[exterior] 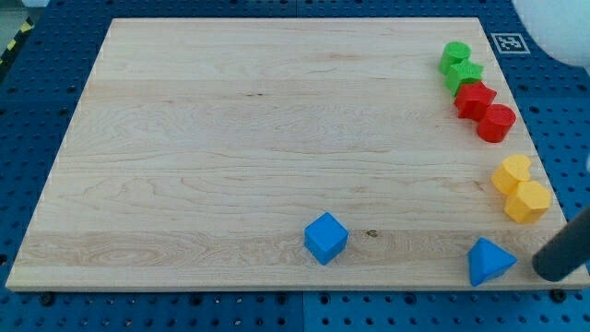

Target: Place the triangle to the right side of blue cube

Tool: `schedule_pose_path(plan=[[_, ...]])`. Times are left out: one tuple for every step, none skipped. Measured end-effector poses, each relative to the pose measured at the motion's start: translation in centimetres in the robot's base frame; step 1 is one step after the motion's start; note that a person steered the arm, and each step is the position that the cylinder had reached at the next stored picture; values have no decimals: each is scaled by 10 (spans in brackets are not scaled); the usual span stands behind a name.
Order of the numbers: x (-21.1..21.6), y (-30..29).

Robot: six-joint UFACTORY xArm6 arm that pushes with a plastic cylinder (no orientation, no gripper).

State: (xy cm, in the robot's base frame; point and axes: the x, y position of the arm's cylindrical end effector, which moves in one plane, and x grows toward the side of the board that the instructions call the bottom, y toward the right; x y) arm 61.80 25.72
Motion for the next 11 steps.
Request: schedule_pose_path(plan=[[0, -1], [0, -28], [0, -31], [0, -31], [0, -39], [0, -39], [0, -48], [0, -52], [0, -55], [-4, -79], [-8, -88]])
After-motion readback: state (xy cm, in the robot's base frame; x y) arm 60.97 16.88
